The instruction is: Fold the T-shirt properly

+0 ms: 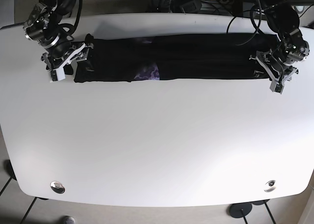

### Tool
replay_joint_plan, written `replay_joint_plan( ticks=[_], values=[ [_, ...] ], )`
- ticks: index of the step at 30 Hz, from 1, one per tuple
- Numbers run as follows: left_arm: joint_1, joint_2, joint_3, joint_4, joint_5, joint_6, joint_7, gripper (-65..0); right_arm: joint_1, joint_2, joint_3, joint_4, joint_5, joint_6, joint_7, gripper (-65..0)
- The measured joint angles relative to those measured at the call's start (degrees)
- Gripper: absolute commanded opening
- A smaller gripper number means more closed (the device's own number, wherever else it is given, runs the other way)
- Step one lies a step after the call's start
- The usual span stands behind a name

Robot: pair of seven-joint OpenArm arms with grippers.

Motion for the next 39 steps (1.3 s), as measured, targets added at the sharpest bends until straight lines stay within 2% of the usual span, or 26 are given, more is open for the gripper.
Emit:
replay_joint_plan(
  ticks=[4,7,8,9,11,13,14,15,19,21,25,28,31,33,35,37,39],
  values=[
    [0.57,0.35,-3.76,5.95,0.22,0.02,0.15,-27.9,-0.98,-0.04,-8.02,-0.31,0.37,0.00,0.31,-17.8],
    [2.67,0.68,-3.63,5.35,-0.24,0.00,-0.07,-27.9,-2.03,-1.27,-9.03,-3.32,0.79,0.02,2.10,-17.9],
    [4.15,0.74,-3.61,3.56,-0.09,0.00,0.04,-27.9,-2.29,-0.92,-8.87,-5.75,0.22,0.02,2.62,-19.3],
    [4.63,0.68,-3.65,1.46,0.50,0.00,0.24,-27.9,-2.12,-0.76,-8.90,-7.69,-1.38,-0.04,2.99,-22.4],
    [4.09,0.70,-3.85,-4.44,-0.07,0.04,-0.24,-27.9,-1.11,-0.94,-8.94,-12.17,-7.89,0.02,5.38,-34.1],
    [3.26,0.28,-4.26,-8.04,-1.42,0.04,-2.29,-27.9,0.66,-1.07,-8.94,-15.89,-12.22,0.04,11.39,-45.3],
    [2.64,0.20,-4.20,-8.96,-1.55,0.02,-2.86,-27.9,1.81,-0.81,-8.92,-17.77,-12.92,0.07,13.00,-49.5],
    [1.77,0.20,-4.07,-9.70,-1.55,0.02,-3.06,-27.9,2.67,-0.44,-8.70,-18.93,-13.42,0.28,13.66,-50.6],
    [-2.82,0.37,-2.67,-14.80,-1.64,0.07,-3.72,-27.9,6.19,3.26,-8.11,-23.87,-11.96,1.22,14.14,-50.6],
    [-5.90,1.05,-2.23,-17.16,-1.92,-0.02,-3.65,-27.9,9.22,4.76,-5.60,-27.71,-11.72,1.33,14.84,-50.6],
    [-9.14,2.93,-2.12,-18.47,-2.21,-0.31,-3.21,-27.9,14.29,8.24,-5.31,-33.42,-11.80,1.51,14.80,-50.6],
    [-10.36,3.54,-1.97,-15.63,-0.57,-0.28,-0.09,-27.8,15.04,8.24,-5.33,-32.61,-12.48,1.07,13.68,-50.6],
    [-10.08,4.39,-5.18,-3.06,-0.04,-0.24,0.52,-26.2,14.67,7.91,-5.09,-29.27,-14.97,0.17,12.17,-50.6],
    [-10.40,5.18,-8.46,2.14,0.17,0.24,0.46,-19.0,14.34,7.06,-5.01,-28.28,-15.19,-0.02,12.20,-50.6],
    [-10.40,5.09,-9.38,3.54,-0.07,0.20,2.99,-15.0,14.29,6.51,-5.05,-28.11,-15.30,-0.02,12.22,-50.6],
    [-10.34,5.35,-10.27,3.02,0.20,0.17,6.10,-14.7,14.32,6.51,-5.05,-28.09,-15.17,0.00,12.24,-50.6],
    [-10.43,5.27,-11.47,0.42,-0.96,0.17,6.05,-14.7,14.25,6.51,-5.05,-28.02,-15.17,0.00,12.24,-50.7]
  ],
)
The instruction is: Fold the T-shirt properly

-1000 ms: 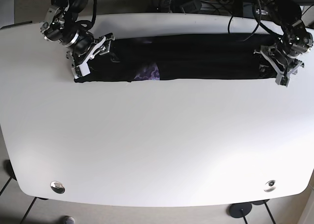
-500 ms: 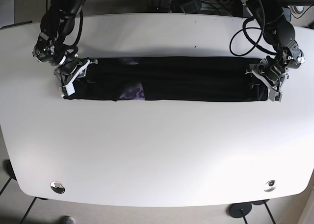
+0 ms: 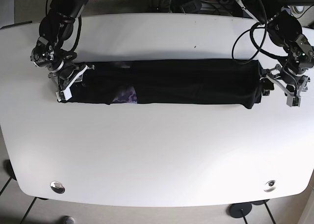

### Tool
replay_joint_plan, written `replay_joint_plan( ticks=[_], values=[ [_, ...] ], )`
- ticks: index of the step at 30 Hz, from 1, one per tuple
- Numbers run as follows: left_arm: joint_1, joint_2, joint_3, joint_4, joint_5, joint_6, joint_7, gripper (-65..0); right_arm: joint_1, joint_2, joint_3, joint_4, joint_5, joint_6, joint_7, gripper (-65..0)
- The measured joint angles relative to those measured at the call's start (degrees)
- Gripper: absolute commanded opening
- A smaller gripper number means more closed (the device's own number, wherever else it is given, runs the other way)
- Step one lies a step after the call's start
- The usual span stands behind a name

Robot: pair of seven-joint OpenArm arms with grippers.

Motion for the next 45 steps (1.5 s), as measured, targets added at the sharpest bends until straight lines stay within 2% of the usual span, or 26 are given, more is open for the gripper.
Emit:
replay_joint_plan(
  ticks=[2,4,9,15,19,21,35,39,41,42,43,45],
  values=[
    [0.63,-0.37,-0.92,-5.64,-6.19,0.00,0.00,-14.7,-0.07,-0.02,0.00,0.07,0.02,0.00,0.00,-50.7],
    [3.39,-2.93,-0.74,-10.88,-12.92,0.00,-0.02,-14.9,-0.04,0.00,0.00,0.07,0.02,0.00,0.00,-50.9],
    [4.04,-5.77,-0.74,-19.65,-18.40,0.00,-0.55,-15.0,-0.07,-0.09,0.04,0.07,0.02,-0.02,0.00,-51.0],
    [3.32,-5.86,0.09,-21.77,-19.54,0.00,-1.79,-15.0,-0.31,-0.11,0.11,0.07,0.26,0.00,0.04,-51.0],
    [3.21,-5.53,4.83,-21.84,-24.79,0.00,-1.53,-15.1,-0.70,-0.04,0.11,0.07,2.71,-0.02,0.02,-51.0],
    [3.23,-5.05,5.25,-21.92,-25.97,0.00,-1.51,-15.1,-0.81,0.00,0.11,0.07,2.86,-0.02,0.00,-51.0],
    [0.55,-5.22,4.94,-26.12,-27.21,-0.24,-1.95,-15.1,-0.92,-0.02,0.00,0.07,2.91,-0.02,-0.02,-51.0],
    [-0.33,-3.34,4.72,-26.18,-27.19,-0.39,-2.16,-15.4,-0.92,-0.02,0.00,0.04,2.97,-0.02,0.00,-51.0],
    [-1.25,-2.49,5.35,-26.25,-26.21,-0.37,-1.84,-27.1,-0.92,-0.02,0.00,0.04,3.02,-0.02,0.00,-51.0],
    [-1.38,-2.05,5.38,-26.38,-25.68,-0.26,-1.55,-38.9,-0.92,-0.02,0.00,0.04,3.02,-0.02,0.00,-51.0],
    [-1.20,-1.88,5.38,-26.49,-25.64,-0.13,-1.42,-45.7,-0.96,0.00,0.00,0.04,3.02,-0.02,0.00,-51.0],
    [-0.70,-1.95,5.38,-26.53,-25.00,0.72,-2.01,-55.4,-1.11,-0.02,0.00,0.04,3.02,-0.02,0.00,-51.0]
  ],
)
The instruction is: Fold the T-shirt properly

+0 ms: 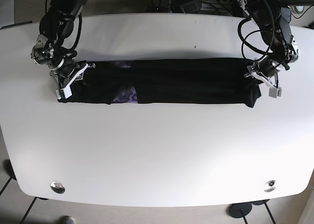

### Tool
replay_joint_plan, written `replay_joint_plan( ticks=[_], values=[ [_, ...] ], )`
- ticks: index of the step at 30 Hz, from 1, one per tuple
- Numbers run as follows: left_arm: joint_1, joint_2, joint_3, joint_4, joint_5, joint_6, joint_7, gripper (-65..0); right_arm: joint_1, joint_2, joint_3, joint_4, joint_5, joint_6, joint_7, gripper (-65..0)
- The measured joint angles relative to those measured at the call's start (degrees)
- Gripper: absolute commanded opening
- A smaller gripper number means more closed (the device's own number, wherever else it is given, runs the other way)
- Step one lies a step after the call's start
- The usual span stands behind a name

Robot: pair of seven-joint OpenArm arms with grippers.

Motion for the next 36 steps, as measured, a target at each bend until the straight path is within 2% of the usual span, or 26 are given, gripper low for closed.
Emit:
replay_joint_plan(
  ticks=[3,7,10,14,18,21,24,27,29,30,31,32,35,36],
  values=[
    [0.28,-0.13,0.85,0.00,0.22,0.66,-3.52,-59.9,-0.09,-0.02,0.00,0.00,0.07,0.02,0.02,-51.0],
    [2.86,-0.63,4.83,8.46,0.83,1.07,-3.10,-62.1,-0.09,0.00,0.00,0.00,-0.02,0.00,0.02,-51.0],
    [4.55,-1.73,11.47,18.36,0.79,2.56,-3.69,-62.1,-0.09,0.00,0.00,0.00,-0.04,0.00,0.00,-51.0],
    [6.60,1.60,21.18,27.32,0.37,6.99,-3.93,-61.9,-0.11,0.04,0.00,0.00,0.00,0.00,0.02,-51.0],
    [5.75,5.79,29.70,27.26,0.42,10.19,-3.80,-61.7,-0.09,-0.02,0.00,0.00,0.02,0.00,0.02,-51.0],
    [2.86,9.84,34.42,22.23,0.42,11.61,-4.17,-61.5,-0.09,0.00,0.00,0.00,0.02,0.00,0.00,-51.0],
    [1.55,12.31,38.03,13.07,0.42,11.96,-11.19,-61.5,-0.11,0.02,0.00,0.00,0.02,0.00,0.02,-51.0],
    [1.38,12.44,41.59,9.60,0.74,12.44,-12.90,-61.1,-0.09,0.00,-0.02,0.00,0.00,0.00,0.02,-51.0],
    [0.09,12.44,43.21,8.74,0.83,12.48,-13.18,-56.0,-0.09,0.02,-0.07,0.00,-0.02,0.00,0.00,-51.0],
    [-0.52,12.52,43.80,8.68,0.50,13.16,-13.57,-49.0,-0.11,0.02,-0.07,0.00,-0.11,0.00,0.00,-51.0],
    [-0.55,12.59,43.82,8.68,0.13,15.08,-13.73,-44.6,-0.11,0.02,-0.11,0.00,-0.15,0.00,0.00,-51.0],
    [-0.33,12.59,43.85,8.68,0.15,19.43,-13.90,-39.9,-0.22,0.02,-0.11,0.00,-0.13,0.00,0.00,-51.0],
    [-1.03,12.44,44.92,8.68,-0.59,22.69,-13.92,-36.3,-0.39,0.02,-0.11,0.00,0.00,0.00,0.02,-51.0],
    [-2.60,11.96,47.80,8.68,0.48,23.30,-13.92,-36.0,-0.39,0.00,-0.15,0.00,0.04,0.00,0.02,-51.0]
  ],
)
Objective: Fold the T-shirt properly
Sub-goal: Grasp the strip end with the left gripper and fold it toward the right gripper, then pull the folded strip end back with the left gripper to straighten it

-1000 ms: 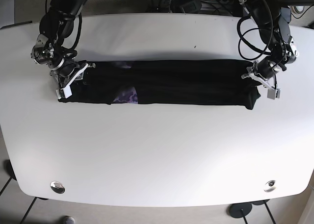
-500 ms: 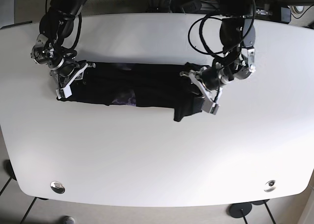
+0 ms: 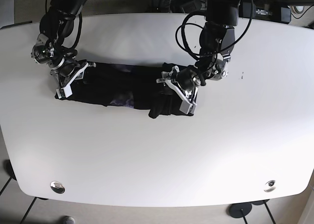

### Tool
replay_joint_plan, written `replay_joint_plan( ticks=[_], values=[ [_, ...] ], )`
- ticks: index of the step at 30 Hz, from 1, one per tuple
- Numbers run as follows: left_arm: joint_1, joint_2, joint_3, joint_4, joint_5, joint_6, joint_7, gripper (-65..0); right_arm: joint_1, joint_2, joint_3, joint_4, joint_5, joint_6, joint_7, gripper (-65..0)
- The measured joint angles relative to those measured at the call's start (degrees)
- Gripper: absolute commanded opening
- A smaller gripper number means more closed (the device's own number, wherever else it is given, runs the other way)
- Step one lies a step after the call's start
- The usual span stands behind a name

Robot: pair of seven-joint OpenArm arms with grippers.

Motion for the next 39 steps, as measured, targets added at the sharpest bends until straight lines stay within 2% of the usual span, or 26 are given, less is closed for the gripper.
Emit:
replay_joint_plan(
  ticks=[5,7,11,13,16,19,22,24,27,30,31,33,35,39],
  values=[
    [-5.07,-2.49,11.65,-0.02,-0.02,0.09,-0.28,-35.8,-0.02,0.02,-0.17,0.00,-0.02,0.00,-0.02,-51.0],
    [-7.82,-3.06,17.31,0.00,2.25,0.07,-2.14,-35.7,-0.02,0.02,-0.17,0.00,-0.02,0.00,-0.02,-51.0],
    [-8.90,-1.88,19.52,0.00,7.98,0.04,-2.14,-35.6,-0.02,0.02,-0.17,0.00,-0.07,0.00,-0.02,-51.0],
    [-8.90,-0.17,19.76,0.02,9.57,0.04,-2.14,-35.6,0.00,0.02,-0.17,0.00,-0.20,0.00,-0.02,-51.0],
    [-8.74,0.74,24.15,4.42,11.17,-0.83,-2.23,-35.6,-0.02,0.02,-0.17,0.00,-0.20,0.00,0.00,-51.0],
    [-8.74,0.59,23.85,9.01,11.21,-0.57,-6.29,-35.6,0.00,0.04,-0.22,0.00,-0.20,0.00,-0.02,-51.0],
    [-8.85,-1.27,23.69,10.03,11.26,-0.61,-6.73,-35.6,0.00,0.00,-0.28,0.00,-0.17,0.00,-0.02,-51.0],
    [-8.37,-3.30,19.91,9.44,11.30,-1.01,-6.45,-35.6,-0.02,0.02,-0.28,0.00,-0.15,0.00,-0.02,-51.0],
    [-8.46,-7.85,9.62,4.59,11.56,-0.28,-6.86,-35.6,-0.02,0.02,-0.28,0.00,0.00,0.00,-0.02,-51.0],
    [-7.28,-11.02,5.70,-0.04,11.58,-0.35,-6.60,-35.7,0.00,-0.17,-0.26,0.00,-0.02,0.00,-0.04,-51.0],
    [-7.30,-11.19,5.55,-1.36,11.58,-0.94,-6.64,-35.7,0.00,-0.59,-0.17,0.00,-0.02,-0.02,-0.02,-51.0],
    [-7.87,-10.95,5.49,-4.74,11.50,-6.84,-6.91,-36.0,-0.02,-1.16,-0.13,0.00,0.00,-0.02,0.02,-51.0],
    [-8.13,-10.49,5.46,-7.96,11.10,-10.91,-8.90,-36.1,0.04,-1.42,-0.13,0.00,0.00,-0.02,0.02,-51.0],
    [-8.68,-10.21,3.45,-11.43,9.25,-12.46,-9.73,-36.3,0.04,-1.42,-0.17,0.00,0.02,-0.02,0.00,-51.0]
  ],
)
